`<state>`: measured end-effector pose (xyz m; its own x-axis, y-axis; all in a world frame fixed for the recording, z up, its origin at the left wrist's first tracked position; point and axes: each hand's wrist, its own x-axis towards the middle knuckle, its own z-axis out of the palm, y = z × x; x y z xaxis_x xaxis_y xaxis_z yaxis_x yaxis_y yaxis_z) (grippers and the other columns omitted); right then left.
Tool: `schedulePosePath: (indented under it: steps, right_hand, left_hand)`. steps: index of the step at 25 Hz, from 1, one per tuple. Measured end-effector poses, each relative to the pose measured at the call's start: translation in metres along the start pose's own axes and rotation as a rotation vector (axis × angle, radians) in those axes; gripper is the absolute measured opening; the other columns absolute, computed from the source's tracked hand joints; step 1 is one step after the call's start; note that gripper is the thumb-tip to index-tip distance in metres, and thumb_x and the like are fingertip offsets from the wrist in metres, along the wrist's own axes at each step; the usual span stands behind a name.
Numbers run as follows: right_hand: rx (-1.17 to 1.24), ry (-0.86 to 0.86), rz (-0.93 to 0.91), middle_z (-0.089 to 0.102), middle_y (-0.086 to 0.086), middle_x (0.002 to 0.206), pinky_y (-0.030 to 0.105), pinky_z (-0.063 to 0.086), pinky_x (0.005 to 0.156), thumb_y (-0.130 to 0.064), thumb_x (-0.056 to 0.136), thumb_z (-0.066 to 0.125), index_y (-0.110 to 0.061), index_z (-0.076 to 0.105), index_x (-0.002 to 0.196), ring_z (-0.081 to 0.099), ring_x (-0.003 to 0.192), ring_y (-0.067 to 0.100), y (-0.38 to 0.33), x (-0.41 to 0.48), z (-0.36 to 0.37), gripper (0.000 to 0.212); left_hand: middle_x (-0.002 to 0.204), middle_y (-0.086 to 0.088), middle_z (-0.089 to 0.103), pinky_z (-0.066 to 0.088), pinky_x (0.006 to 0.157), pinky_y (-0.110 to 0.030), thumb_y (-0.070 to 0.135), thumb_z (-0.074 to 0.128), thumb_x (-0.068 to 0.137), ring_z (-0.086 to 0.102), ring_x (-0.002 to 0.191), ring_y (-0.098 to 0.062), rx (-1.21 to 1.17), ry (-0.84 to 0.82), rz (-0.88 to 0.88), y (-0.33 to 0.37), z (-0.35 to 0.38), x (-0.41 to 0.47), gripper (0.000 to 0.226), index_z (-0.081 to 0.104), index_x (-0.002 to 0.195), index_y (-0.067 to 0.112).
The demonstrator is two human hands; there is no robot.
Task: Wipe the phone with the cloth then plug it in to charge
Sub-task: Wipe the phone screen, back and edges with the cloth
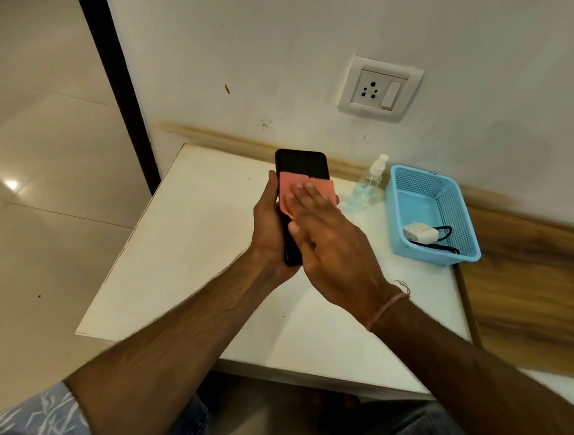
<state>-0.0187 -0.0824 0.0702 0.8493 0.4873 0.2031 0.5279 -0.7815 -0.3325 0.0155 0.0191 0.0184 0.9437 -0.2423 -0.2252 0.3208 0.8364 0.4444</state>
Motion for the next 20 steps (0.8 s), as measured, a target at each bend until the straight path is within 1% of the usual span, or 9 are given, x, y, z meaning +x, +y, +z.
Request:
schedulePosePath:
  steps: [2,5,8,10,12,13,15,17,20]
  right_hand:
    - [-0.033,0.044,0.066,0.018,0.0,0.158,0.024,0.009,0.119,-0.026,0.104,0.033,-0.016,0.025,0.149,0.01,0.146,0.01,0.016,0.008,-0.007,0.047]
    - [-0.047,0.117,0.202,0.017,0.005,0.159,0.022,0.004,0.116,-0.026,0.104,0.03,-0.012,0.023,0.15,0.01,0.147,0.015,0.023,0.037,-0.012,0.049]
    - [-0.039,0.121,0.164,0.02,0.007,0.158,0.029,0.006,0.118,-0.024,0.104,0.032,-0.011,0.027,0.149,0.01,0.147,0.019,0.008,0.048,-0.004,0.047]
    - [-0.005,0.07,0.087,0.024,0.004,0.157,0.04,0.016,0.12,-0.021,0.102,0.037,-0.013,0.032,0.148,0.013,0.147,0.018,-0.002,0.038,0.004,0.047]
    - [0.025,0.033,0.0,0.03,0.001,0.155,0.038,0.02,0.119,-0.02,0.1,0.04,-0.014,0.037,0.146,0.018,0.146,0.015,-0.002,0.019,0.006,0.046]
    - [0.028,0.026,-0.031,0.031,0.001,0.155,0.034,0.018,0.119,-0.021,0.1,0.04,-0.014,0.038,0.145,0.019,0.145,0.013,0.002,0.01,0.005,0.045]
    - [-0.02,0.032,-0.05,0.03,0.002,0.154,0.029,0.019,0.118,-0.024,0.102,0.04,-0.014,0.037,0.145,0.019,0.145,0.012,0.016,-0.002,-0.001,0.045]
    - [-0.041,0.066,0.038,0.026,0.001,0.156,0.029,0.02,0.119,-0.026,0.103,0.037,-0.015,0.032,0.147,0.017,0.146,0.011,0.031,0.003,-0.008,0.046]
    - [-0.043,0.116,0.187,0.018,0.002,0.158,0.03,0.015,0.12,-0.028,0.104,0.033,-0.015,0.026,0.149,0.011,0.147,0.013,0.03,0.03,-0.01,0.048]
  left_hand:
    - [0.12,-0.018,0.071,0.06,0.086,-0.039,0.067,0.039,0.096,0.071,0.105,-0.031,0.015,0.013,-0.002,0.0,0.003,0.0,0.07,0.072,0.121,0.011]
    - [0.109,-0.014,0.075,0.059,0.084,-0.041,0.065,0.039,0.098,0.074,0.096,-0.029,0.059,0.024,-0.028,-0.006,0.009,-0.003,0.064,0.074,0.117,0.015]
    - [0.127,-0.012,0.069,0.052,0.1,-0.041,0.059,0.043,0.1,0.068,0.114,-0.027,0.021,0.008,-0.012,-0.011,0.008,-0.005,0.058,0.065,0.132,0.016]
    - [0.138,-0.008,0.063,0.044,0.11,-0.039,0.054,0.04,0.102,0.058,0.13,-0.025,-0.019,-0.009,0.011,-0.01,0.004,-0.004,0.056,0.056,0.141,0.016]
    - [0.138,-0.011,0.059,0.04,0.113,-0.041,0.057,0.038,0.101,0.055,0.131,-0.03,-0.011,-0.011,0.017,-0.006,-0.001,0.0,0.064,0.051,0.146,0.013]
    - [0.134,-0.015,0.059,0.044,0.109,-0.042,0.061,0.038,0.1,0.059,0.125,-0.031,0.012,-0.009,0.02,-0.004,-0.002,0.001,0.069,0.053,0.143,0.01]
    - [0.121,-0.017,0.069,0.058,0.091,-0.04,0.066,0.041,0.096,0.069,0.107,-0.031,0.034,0.012,0.006,0.001,-0.002,0.002,0.071,0.07,0.125,0.008]
    - [0.107,-0.014,0.075,0.061,0.076,-0.038,0.066,0.041,0.096,0.074,0.095,-0.029,0.048,0.031,-0.01,-0.001,0.0,0.002,0.067,0.078,0.109,0.011]
    - [0.11,-0.012,0.075,0.061,0.082,-0.039,0.064,0.04,0.098,0.074,0.097,-0.028,0.088,0.05,-0.018,-0.006,0.005,0.001,0.062,0.077,0.113,0.016]
